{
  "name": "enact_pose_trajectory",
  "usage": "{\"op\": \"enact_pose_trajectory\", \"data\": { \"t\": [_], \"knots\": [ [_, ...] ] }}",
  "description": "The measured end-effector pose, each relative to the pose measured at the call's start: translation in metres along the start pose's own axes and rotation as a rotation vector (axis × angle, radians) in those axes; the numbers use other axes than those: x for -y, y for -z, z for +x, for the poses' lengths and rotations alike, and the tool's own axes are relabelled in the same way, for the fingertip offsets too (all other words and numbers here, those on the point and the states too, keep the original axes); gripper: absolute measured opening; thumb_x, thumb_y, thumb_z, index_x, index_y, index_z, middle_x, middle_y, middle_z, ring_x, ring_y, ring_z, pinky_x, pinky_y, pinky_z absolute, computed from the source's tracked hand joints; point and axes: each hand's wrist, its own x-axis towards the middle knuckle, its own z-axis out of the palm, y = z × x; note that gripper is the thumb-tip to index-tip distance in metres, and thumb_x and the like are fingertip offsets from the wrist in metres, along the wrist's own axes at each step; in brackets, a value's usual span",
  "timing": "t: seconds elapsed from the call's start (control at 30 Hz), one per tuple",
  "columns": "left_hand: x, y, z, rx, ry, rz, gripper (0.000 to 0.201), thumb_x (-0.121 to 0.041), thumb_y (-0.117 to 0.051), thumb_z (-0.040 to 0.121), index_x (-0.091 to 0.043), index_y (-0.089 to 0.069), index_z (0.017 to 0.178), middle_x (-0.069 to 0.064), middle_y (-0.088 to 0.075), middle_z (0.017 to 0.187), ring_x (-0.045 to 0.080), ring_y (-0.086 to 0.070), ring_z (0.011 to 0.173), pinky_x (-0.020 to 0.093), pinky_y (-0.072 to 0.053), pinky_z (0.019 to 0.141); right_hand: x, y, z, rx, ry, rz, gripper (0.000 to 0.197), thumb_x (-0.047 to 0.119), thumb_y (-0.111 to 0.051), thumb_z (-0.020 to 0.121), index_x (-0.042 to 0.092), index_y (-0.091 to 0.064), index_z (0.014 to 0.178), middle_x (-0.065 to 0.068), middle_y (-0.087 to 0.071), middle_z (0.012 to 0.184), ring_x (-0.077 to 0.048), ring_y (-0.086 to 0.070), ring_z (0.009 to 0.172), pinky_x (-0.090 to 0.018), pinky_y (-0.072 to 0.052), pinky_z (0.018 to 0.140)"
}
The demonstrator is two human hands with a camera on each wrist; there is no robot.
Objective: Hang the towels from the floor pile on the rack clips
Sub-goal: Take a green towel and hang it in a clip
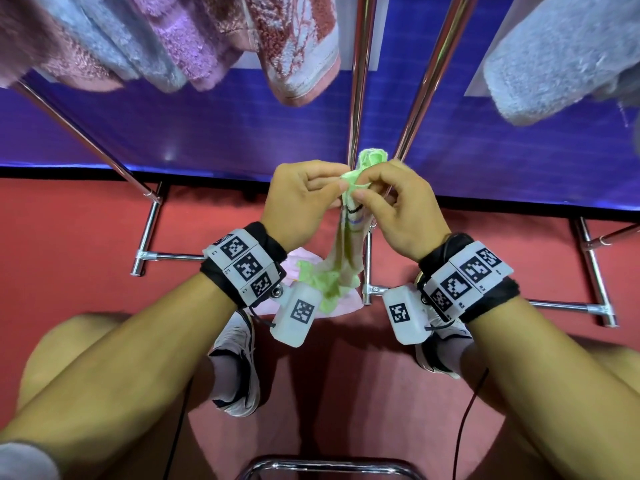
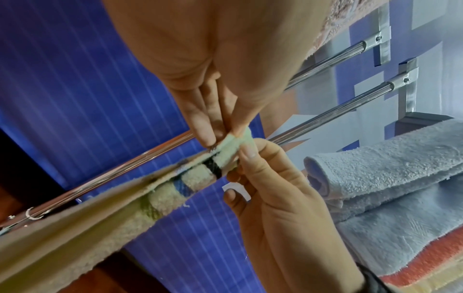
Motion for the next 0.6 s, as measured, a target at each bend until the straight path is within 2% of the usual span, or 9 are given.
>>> {"op": "enact_pose_trajectory", "data": {
  "t": [0.1, 0.17, 0.2, 0.27, 0.33, 0.43, 0.53, 0.6],
  "knots": [
    [0.0016, 0.0008, 0.0007, -0.006, 0.001, 0.0, 0.03, 0.006, -0.064, 0.089, -0.022, -0.072, 0.087, -0.005, -0.076, 0.077, 0.014, -0.074, 0.079, 0.027, -0.059, 0.072, -0.0039, -0.0002, 0.0012, -0.035, -0.005, -0.02, 0.007, 0.022, -0.073, 0.083, 0.018, -0.073, 0.088, 0.002, -0.043, 0.1, -0.009, -0.046, 0.098, -0.027, -0.043, 0.092],
    [0.0025, 0.0011, 0.0007, 0.003, 0.003, -0.007, 0.028, 0.007, -0.065, 0.088, -0.02, -0.072, 0.085, -0.001, -0.076, 0.078, 0.017, -0.075, 0.078, 0.029, -0.059, 0.072, -0.0006, 0.0008, -0.0003, -0.03, -0.019, -0.029, 0.007, 0.026, -0.072, 0.082, 0.032, -0.071, 0.084, 0.002, -0.038, 0.116, -0.017, -0.042, 0.117, -0.034, -0.036, 0.106],
    [0.0023, 0.0014, 0.0009, 0.007, 0.008, -0.012, 0.028, 0.007, -0.065, 0.088, -0.02, -0.073, 0.085, -0.001, -0.076, 0.078, 0.018, -0.075, 0.079, 0.029, -0.059, 0.072, 0.0014, 0.0015, -0.0012, -0.015, -0.034, -0.035, 0.015, 0.026, -0.072, 0.082, 0.041, -0.067, 0.082, 0.002, -0.037, 0.123, -0.019, -0.039, 0.125, -0.033, -0.031, 0.11],
    [0.002, 0.0023, 0.0019, 0.02, 0.016, -0.015, 0.027, 0.005, -0.066, 0.088, -0.021, -0.073, 0.085, -0.002, -0.077, 0.079, 0.017, -0.075, 0.08, 0.028, -0.059, 0.072, 0.0051, 0.0031, -0.0017, 0.007, -0.065, -0.023, 0.023, 0.025, -0.072, 0.083, 0.046, -0.063, 0.08, 0.001, -0.036, 0.135, -0.021, -0.033, 0.134, -0.029, -0.025, 0.111],
    [0.0022, 0.0025, 0.0027, 0.042, 0.025, 0.0, 0.023, 0.002, -0.065, 0.09, -0.02, -0.072, 0.089, -0.003, -0.076, 0.08, 0.016, -0.075, 0.082, 0.028, -0.06, 0.073, 0.0057, 0.0046, -0.0015, -0.002, -0.076, -0.013, 0.019, 0.023, -0.073, 0.083, 0.041, -0.067, 0.083, 0.0, -0.036, 0.141, -0.02, -0.031, 0.137, -0.027, -0.023, 0.111],
    [0.0037, 0.0024, 0.003, 0.07, 0.029, 0.035, 0.023, 0.003, -0.066, 0.088, -0.019, -0.072, 0.093, -0.003, -0.077, 0.084, 0.019, -0.074, 0.087, 0.035, -0.06, 0.081, 0.0015, 0.0053, -0.002, -0.008, -0.08, -0.019, 0.012, 0.023, -0.072, 0.083, 0.034, -0.07, 0.085, 0.0, -0.039, 0.143, -0.019, -0.032, 0.137, -0.026, -0.024, 0.111],
    [0.0028, 0.0017, 0.0015, 0.104, 0.024, 0.05, 0.032, 0.011, -0.071, 0.081, -0.017, -0.071, 0.097, -0.007, -0.076, 0.086, 0.012, -0.073, 0.088, 0.027, -0.058, 0.082, -0.0015, 0.0047, -0.0018, -0.021, -0.099, -0.013, 0.008, 0.022, -0.074, 0.082, 0.029, -0.071, 0.085, 0.0, -0.043, 0.141, -0.018, -0.035, 0.134, -0.015, -0.025, 0.106],
    [0.0016, 0.0011, -0.0006, 0.111, 0.018, 0.047, 0.035, 0.01, -0.077, 0.075, -0.017, -0.071, 0.096, -0.007, -0.076, 0.084, 0.013, -0.074, 0.085, 0.023, -0.057, 0.078, -0.0017, 0.0041, -0.0017, -0.024, -0.109, -0.009, 0.008, 0.022, -0.076, 0.081, 0.028, -0.071, 0.084, 0.002, -0.045, 0.139, -0.016, -0.038, 0.131, -0.016, -0.028, 0.104]
  ]
}}
